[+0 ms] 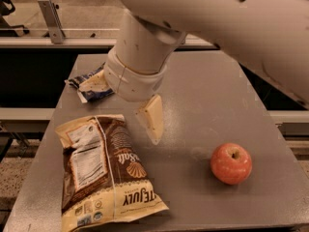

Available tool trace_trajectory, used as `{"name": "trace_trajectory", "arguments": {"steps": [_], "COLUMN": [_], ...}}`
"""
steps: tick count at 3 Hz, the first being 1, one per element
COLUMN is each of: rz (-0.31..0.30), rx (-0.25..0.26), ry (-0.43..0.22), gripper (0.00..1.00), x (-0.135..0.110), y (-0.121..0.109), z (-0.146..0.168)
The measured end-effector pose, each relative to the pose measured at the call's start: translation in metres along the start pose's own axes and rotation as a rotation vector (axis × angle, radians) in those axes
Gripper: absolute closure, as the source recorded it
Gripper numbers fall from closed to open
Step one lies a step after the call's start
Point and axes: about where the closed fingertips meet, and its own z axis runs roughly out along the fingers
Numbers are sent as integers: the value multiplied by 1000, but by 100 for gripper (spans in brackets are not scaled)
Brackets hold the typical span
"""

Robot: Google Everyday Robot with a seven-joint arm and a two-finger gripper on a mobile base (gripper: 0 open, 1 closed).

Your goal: Move brown chip bag near blue chip bag

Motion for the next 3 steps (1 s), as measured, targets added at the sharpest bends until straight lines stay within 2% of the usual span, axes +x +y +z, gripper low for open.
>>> {"name": "trace_trajectory", "arguments": {"steps": [1, 2, 3], "rz": [-141, -237, -305], "rx": [-28, -62, -102], "ry": [0, -5, -12], "gripper": [0, 0, 0], "x": [-25, -44, -57], "y": [-2, 2, 8], "z": [9, 20, 38]}}
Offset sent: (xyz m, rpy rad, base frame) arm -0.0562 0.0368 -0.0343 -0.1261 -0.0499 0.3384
